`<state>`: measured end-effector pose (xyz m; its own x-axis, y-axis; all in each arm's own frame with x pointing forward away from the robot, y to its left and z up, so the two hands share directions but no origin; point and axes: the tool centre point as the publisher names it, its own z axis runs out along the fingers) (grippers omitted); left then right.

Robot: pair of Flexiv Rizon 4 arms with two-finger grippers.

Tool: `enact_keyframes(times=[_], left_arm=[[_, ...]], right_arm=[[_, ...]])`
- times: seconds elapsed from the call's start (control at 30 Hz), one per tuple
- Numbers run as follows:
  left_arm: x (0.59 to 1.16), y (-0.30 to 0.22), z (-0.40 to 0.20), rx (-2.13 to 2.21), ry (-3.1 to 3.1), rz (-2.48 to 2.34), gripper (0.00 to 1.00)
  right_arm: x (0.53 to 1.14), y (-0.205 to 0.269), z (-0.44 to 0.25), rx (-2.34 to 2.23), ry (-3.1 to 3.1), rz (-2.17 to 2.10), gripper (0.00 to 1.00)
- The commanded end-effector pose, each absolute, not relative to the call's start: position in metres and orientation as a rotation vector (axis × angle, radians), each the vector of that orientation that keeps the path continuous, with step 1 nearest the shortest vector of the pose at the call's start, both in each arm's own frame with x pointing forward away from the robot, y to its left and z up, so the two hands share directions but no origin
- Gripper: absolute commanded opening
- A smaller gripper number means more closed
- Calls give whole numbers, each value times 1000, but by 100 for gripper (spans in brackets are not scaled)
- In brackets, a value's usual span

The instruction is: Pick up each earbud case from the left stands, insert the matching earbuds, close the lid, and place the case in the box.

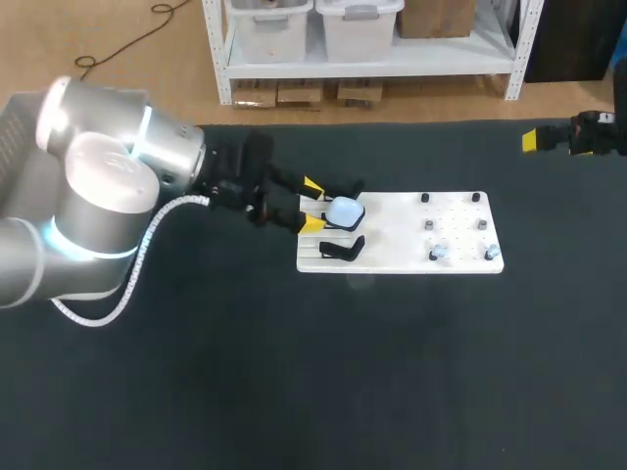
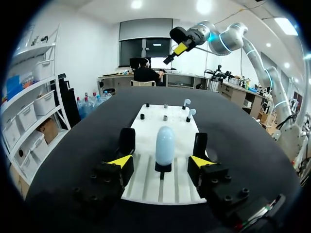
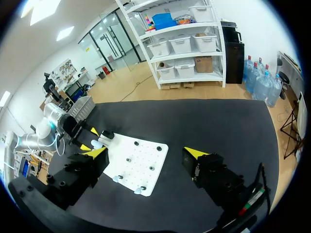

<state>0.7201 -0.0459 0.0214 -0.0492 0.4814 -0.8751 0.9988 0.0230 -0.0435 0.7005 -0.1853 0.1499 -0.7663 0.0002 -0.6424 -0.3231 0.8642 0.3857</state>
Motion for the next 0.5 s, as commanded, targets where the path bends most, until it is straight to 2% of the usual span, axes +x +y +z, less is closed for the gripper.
enact_keyframes(times=[0.03,0.5], left_arm=[[724,-51,18,1538,1604,-955,70],[734,-65,14,1550,1595,-957,62]], right_arm=[[700,-186,150,-234,2373,642,100],[700,-186,150,-234,2373,642,100]])
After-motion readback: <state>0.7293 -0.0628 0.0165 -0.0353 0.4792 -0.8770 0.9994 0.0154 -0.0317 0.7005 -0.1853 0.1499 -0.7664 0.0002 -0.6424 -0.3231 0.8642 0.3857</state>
